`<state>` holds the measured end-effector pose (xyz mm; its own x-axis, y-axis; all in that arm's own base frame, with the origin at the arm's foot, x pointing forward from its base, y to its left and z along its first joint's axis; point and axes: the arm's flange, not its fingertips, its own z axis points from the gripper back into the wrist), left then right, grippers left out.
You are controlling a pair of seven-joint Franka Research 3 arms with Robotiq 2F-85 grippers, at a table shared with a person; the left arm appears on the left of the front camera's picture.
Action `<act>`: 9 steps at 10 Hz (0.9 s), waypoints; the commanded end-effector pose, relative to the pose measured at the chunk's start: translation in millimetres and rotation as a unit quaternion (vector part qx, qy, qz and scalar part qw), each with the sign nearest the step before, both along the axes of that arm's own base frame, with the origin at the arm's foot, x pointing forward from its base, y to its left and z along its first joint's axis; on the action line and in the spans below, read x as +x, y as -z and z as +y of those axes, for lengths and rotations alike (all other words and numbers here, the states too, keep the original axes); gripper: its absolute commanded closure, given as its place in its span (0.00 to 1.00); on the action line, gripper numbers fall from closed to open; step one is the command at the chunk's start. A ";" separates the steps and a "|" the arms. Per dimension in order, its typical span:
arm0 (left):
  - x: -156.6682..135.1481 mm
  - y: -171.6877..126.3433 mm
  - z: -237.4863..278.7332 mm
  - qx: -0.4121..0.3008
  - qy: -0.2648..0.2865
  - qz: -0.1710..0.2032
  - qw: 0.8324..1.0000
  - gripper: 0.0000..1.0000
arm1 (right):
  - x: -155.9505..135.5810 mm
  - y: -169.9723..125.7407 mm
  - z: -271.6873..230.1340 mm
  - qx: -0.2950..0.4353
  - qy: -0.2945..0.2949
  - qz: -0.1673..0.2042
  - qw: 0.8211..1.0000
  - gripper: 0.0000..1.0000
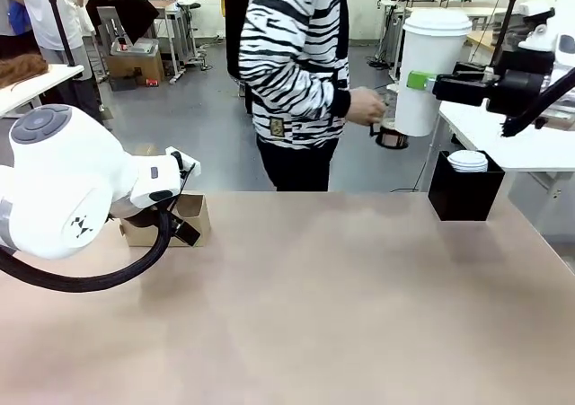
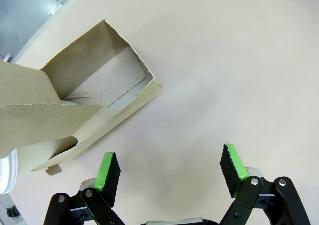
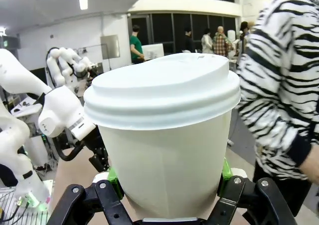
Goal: Pour a drink into a cup and package it in a carrier.
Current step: When a person places the Paper Cup Lid on the 600 ml Paper Cup , lift the 600 ml Paper Cup, then position the Cup Carrier in the center of the table.
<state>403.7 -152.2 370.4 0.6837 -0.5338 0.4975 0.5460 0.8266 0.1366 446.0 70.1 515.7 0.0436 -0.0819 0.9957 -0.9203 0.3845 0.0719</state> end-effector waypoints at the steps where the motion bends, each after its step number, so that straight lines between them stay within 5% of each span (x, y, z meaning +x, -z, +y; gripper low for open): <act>1: -0.4 -0.1 0.4 -0.001 0.000 0.000 1.000 0.00 | 1.8 1.1 0.2 -0.002 0.003 0.000 1.000 0.20; 9: -0.4 -0.1 0.4 -0.001 0.000 0.000 1.000 0.00 | 1.8 1.1 0.2 -0.002 0.003 0.000 1.000 0.20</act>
<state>403.7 -152.2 370.4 0.6837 -0.5338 0.4975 0.5460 0.8266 0.1366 447.5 69.0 512.3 0.0496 -0.0777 0.9957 -0.9182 0.3888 0.0761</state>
